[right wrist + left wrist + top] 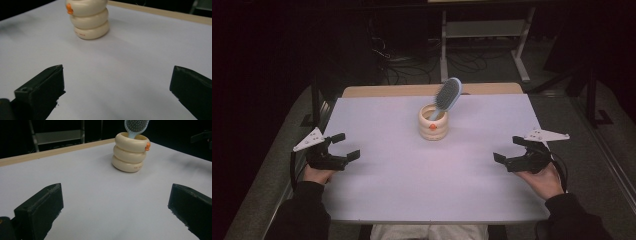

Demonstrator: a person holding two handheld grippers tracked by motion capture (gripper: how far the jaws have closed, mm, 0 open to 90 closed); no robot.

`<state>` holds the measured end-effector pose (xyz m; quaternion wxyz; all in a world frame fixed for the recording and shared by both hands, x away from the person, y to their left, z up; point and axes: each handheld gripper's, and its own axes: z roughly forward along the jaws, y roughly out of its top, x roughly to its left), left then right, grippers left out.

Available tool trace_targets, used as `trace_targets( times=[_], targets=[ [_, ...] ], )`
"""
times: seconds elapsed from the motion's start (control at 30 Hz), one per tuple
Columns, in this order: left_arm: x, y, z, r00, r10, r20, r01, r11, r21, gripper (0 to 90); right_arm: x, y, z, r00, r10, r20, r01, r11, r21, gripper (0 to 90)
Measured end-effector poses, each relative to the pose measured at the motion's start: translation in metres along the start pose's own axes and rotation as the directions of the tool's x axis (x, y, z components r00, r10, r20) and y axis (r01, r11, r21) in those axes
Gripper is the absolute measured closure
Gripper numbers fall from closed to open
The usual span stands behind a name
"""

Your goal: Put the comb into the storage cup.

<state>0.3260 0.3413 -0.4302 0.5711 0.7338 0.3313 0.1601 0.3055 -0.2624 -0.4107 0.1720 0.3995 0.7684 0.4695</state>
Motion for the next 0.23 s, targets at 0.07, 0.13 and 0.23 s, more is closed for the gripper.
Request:
trace_targets(
  times=[0.07,0.13,0.23],
  targets=[
    [0.000,0.000,0.000,1.0000,0.002,0.004,-0.002,1.0000,-0.001,0.0,0.002,-0.005,0.004,0.9996,0.014,0.023,-0.014,1.000,0.019,0.0],
    [0.000,0.001,0.000,1.0000,0.002,0.004,-0.002,1.0000,-0.005,0.0,0.004,-0.011,0.008,0.9997,0.015,0.020,-0.016,0.999,0.043,0.0],
    [0.000,0.001,-0.001,0.9999,0.010,0.007,-0.010,0.9999,-0.010,0.0,0.007,-0.015,0.012,0.9999,0.000,0.016,-0.001,0.997,0.079,0.0]
  ],
)
